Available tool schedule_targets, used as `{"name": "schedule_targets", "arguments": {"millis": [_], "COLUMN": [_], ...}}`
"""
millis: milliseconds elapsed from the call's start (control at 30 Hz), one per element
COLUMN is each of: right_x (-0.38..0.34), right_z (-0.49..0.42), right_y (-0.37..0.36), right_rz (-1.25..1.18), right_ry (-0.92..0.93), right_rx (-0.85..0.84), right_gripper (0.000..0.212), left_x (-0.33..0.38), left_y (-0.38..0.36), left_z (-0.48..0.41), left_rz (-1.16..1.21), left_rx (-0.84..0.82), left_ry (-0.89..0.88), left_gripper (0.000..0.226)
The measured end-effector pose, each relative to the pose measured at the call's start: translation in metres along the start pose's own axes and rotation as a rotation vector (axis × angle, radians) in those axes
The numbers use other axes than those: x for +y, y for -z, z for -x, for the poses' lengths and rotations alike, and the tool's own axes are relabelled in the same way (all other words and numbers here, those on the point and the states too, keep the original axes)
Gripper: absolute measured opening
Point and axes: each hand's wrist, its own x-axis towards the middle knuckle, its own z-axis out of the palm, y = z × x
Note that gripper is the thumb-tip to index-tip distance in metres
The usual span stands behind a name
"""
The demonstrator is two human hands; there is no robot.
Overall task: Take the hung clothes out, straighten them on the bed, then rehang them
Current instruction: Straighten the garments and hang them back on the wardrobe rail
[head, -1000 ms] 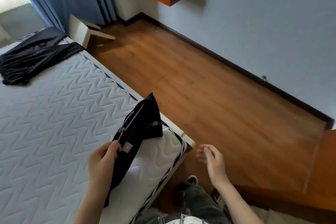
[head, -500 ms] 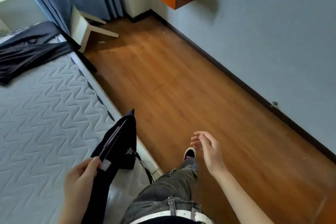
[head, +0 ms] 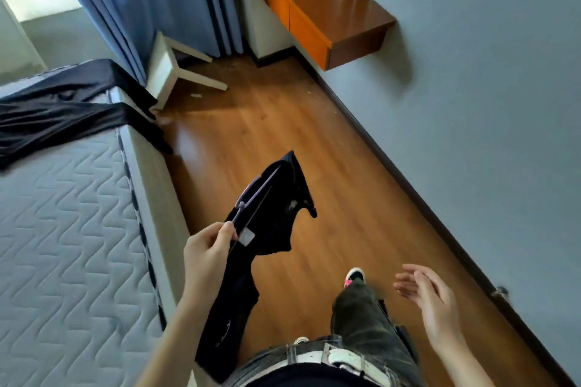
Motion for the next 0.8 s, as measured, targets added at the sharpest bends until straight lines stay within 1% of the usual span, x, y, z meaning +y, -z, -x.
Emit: {"name": "schedule_targets", "arguments": {"millis": [100, 233, 367, 533, 633, 700, 800], "right_x": [-0.029, -0.090, -0.165, -0.240, -0.264, -0.279, -0.308], "right_z": [-0.092, -0.217, -0.310, -0.397, -0.449, -0.481, -0.525], "right_y": [-0.005, -0.035, -0.094, -0.189, -0.248, -0.285, -0.334], "right_rz": [0.037, 0.113, 0.174, 0.229, 0.247, 0.247, 0.258], "right_ry": [0.027, 0.080, 0.145, 0.198, 0.190, 0.175, 0.167], "right_rx": [-0.089, -0.279, -0.489, -0.715, -0.781, -0.795, -0.793], "right_gripper": [0.025, 0.027, 0.028, 0.027, 0.027, 0.027, 0.027], "left_x": [0.019, 0.037, 0.061, 0.071, 0.070, 0.071, 0.073], "left_y": [-0.046, -0.090, -0.112, -0.124, -0.133, -0.133, -0.121], "left_z": [-0.053, -0.106, -0.134, -0.176, -0.227, -0.269, -0.338], "left_rz": [0.020, 0.066, 0.102, 0.114, 0.160, 0.178, 0.162], "left_rx": [0.060, 0.226, 0.398, 0.600, 0.704, 0.754, 0.781], "left_ry": [0.035, 0.146, 0.268, 0.351, 0.405, 0.433, 0.444], "left_gripper": [0.035, 0.033, 0.032, 0.033, 0.034, 0.035, 0.036]}}
